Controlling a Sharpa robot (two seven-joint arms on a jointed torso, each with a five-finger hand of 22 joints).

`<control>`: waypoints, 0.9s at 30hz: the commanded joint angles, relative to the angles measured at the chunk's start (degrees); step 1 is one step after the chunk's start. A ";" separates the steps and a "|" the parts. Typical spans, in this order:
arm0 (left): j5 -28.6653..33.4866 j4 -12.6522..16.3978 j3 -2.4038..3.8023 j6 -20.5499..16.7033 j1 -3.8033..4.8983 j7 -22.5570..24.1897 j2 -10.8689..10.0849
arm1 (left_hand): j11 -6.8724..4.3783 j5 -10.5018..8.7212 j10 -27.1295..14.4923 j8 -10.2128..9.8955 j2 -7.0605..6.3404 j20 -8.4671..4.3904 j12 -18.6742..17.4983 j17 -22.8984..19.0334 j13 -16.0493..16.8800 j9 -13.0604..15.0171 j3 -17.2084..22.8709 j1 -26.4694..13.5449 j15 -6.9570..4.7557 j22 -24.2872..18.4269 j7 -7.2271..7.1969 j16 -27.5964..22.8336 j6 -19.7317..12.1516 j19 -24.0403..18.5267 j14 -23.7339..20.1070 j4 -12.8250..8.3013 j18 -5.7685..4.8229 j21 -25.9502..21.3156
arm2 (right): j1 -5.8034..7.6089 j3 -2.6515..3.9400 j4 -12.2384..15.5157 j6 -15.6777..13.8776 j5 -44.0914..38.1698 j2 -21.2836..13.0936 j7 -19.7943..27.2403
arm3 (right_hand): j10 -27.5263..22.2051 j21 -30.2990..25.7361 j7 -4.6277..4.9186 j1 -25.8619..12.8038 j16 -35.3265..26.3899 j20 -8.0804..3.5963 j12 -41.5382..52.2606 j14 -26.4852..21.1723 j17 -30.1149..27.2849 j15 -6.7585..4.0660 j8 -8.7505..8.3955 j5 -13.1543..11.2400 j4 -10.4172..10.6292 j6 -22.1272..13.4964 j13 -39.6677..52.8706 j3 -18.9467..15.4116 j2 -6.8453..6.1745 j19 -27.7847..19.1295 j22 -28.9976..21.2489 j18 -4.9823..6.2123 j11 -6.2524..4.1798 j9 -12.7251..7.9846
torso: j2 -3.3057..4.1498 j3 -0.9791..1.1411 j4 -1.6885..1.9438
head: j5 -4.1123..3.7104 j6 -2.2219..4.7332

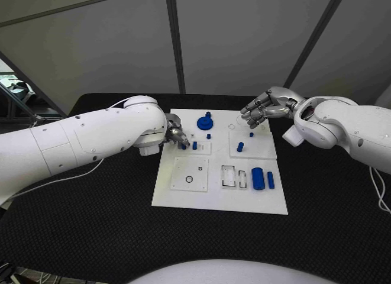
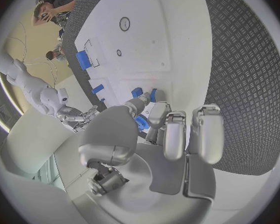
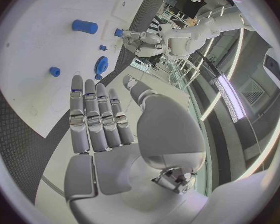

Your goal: Assemble the parts on the task board

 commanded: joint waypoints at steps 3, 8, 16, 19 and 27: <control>-0.06 -0.50 -0.20 1.17 -0.20 -0.55 0.28 | -0.40 -2.37 -0.09 0.72 -1.16 -0.41 0.38 15.06 -0.06 -0.18 -0.73 -2.05 -0.43 11.56 -0.47 0.14 0.40 3.64 6.02 0.49 -1.58 0.23 | 0.12 0.03 0.19 0.22 0.04 -0.06 0.45 | -0.18 -0.28 0.27 -0.14 -0.04 0.12 -0.07 -0.26 -0.07 -0.04 -0.12 0.23 -0.11 -0.21 0.09 -0.28 0.29 0.39 -0.07 0.22 -0.01 -0.01 | -0.03 -0.03 0.08 | -0.07 0.04; -0.06 -0.95 -0.21 0.82 -0.20 -0.54 0.42 | -0.44 -2.41 -0.07 0.97 -3.87 -0.53 0.56 15.06 -0.01 -0.32 -4.45 -5.14 -0.52 11.62 -0.54 0.14 0.83 3.68 6.02 3.45 -1.60 0.29 | 0.12 0.03 0.23 0.19 0.04 -0.08 0.42 | -0.18 -0.28 0.27 -0.14 -0.04 0.12 -0.07 -0.26 -0.07 -0.04 -0.12 0.23 -0.11 -0.21 0.09 -0.28 0.29 0.39 -0.07 0.22 -0.01 -0.01 | -0.02 -0.04 0.07 | -0.05 0.05; -0.06 -1.14 -0.20 0.45 -0.20 -0.46 0.33 | -0.62 -2.41 -0.02 1.23 -6.36 -0.72 0.79 15.06 0.12 -0.46 -7.43 -6.23 -0.73 11.71 -0.71 0.14 1.07 3.76 6.02 5.73 -1.63 0.40 | 0.12 0.03 0.28 0.14 0.04 -0.15 0.39 | -0.18 -0.28 0.27 -0.14 -0.04 0.12 -0.07 -0.26 -0.07 -0.04 -0.12 0.23 -0.11 -0.21 0.09 -0.28 0.29 0.39 -0.07 0.22 -0.01 -0.01 | -0.02 -0.05 0.07 | -0.11 0.02; -0.06 -1.13 -0.20 0.08 -0.20 -0.37 0.22 | -0.67 -2.41 0.00 1.35 -7.02 -0.79 0.86 15.06 0.17 -0.48 -8.26 -6.33 -0.80 11.75 -0.74 0.14 1.12 3.79 6.02 6.47 -1.65 0.45 | 0.12 0.03 0.30 0.12 0.04 -0.18 0.39 | -0.19 -0.31 0.28 -0.14 -0.04 0.12 -0.07 -0.26 -0.09 -0.04 -0.12 0.23 -0.12 -0.22 0.09 -0.30 0.31 0.40 -0.09 0.22 0.00 -0.01 | 0.00 -0.05 0.07 | -0.10 0.00; -0.07 -1.10 -0.18 -1.10 -0.22 0.11 -0.19 | -0.76 -2.41 0.01 1.63 -7.65 -0.91 0.93 15.06 0.19 -0.46 -9.23 -6.17 -0.93 11.80 -0.84 0.14 1.27 3.84 6.02 7.55 -1.67 0.52 | 0.12 0.03 0.33 0.09 0.04 -0.26 0.39 | -0.21 -0.39 0.28 -0.14 -0.05 0.12 -0.08 -0.26 -0.13 -0.03 -0.12 0.23 -0.13 -0.23 0.09 -0.34 0.34 0.45 -0.15 0.22 0.00 -0.01 | -0.01 -0.07 0.07 | -0.17 0.05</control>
